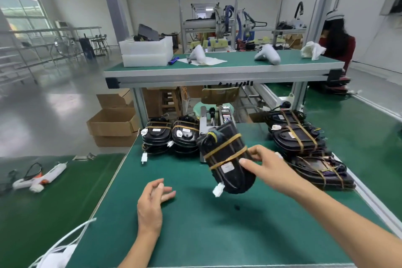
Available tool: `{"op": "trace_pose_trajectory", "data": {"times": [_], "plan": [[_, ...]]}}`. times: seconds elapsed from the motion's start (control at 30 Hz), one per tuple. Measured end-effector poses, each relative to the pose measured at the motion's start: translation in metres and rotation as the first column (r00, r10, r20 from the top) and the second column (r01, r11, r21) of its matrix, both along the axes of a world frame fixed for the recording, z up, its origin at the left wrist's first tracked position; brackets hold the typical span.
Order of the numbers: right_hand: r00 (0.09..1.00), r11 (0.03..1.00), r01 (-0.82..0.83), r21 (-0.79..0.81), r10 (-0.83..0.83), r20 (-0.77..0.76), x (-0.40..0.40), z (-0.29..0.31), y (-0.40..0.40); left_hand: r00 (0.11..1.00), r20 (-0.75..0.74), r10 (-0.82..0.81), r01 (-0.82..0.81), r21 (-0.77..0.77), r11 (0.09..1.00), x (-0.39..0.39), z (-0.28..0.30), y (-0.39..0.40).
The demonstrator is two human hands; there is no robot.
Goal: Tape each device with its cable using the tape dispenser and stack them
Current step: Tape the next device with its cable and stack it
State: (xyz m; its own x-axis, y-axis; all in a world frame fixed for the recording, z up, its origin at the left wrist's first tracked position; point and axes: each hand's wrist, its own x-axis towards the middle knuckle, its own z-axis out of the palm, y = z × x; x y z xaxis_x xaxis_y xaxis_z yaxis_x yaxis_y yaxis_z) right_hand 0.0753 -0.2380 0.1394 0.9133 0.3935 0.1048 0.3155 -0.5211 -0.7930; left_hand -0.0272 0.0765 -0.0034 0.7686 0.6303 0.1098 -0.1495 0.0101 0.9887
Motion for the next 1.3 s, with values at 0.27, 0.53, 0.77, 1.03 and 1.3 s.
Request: {"op": "trace_pose_trajectory", "data": {"times": [0.27, 0.53, 0.77, 1.03, 1.3], "plan": [[0.905, 0.796, -0.252, -0.55, 0.396, 0.159, -0.021, 0.014, 0.071, 0.997, -0.006, -0.071, 0.071, 0.029, 0.997, -0.014, 0.002, 0.01], [0.804, 0.662, -0.387, -0.642, 0.583, 0.116, -0.02, 0.004, 0.098, 0.96, -0.03, -0.28, 0.278, 0.27, 0.922, -0.036, 0.002, 0.008], [0.764, 0.669, -0.421, -0.612, 0.626, 0.158, -0.008, -0.009, 0.096, 0.939, -0.066, -0.337, 0.341, 0.301, 0.891, -0.039, 0.008, 0.003], [0.89, 0.852, -0.435, -0.29, 0.456, 0.005, 0.008, -0.021, 0.079, 0.898, -0.105, -0.428, 0.44, 0.275, 0.855, -0.039, 0.009, 0.006], [0.908, 0.902, 0.394, 0.177, -0.351, -0.229, 0.065, -0.047, 0.1, 0.884, -0.121, -0.451, 0.467, 0.22, 0.857, -0.039, 0.01, 0.007]]}}
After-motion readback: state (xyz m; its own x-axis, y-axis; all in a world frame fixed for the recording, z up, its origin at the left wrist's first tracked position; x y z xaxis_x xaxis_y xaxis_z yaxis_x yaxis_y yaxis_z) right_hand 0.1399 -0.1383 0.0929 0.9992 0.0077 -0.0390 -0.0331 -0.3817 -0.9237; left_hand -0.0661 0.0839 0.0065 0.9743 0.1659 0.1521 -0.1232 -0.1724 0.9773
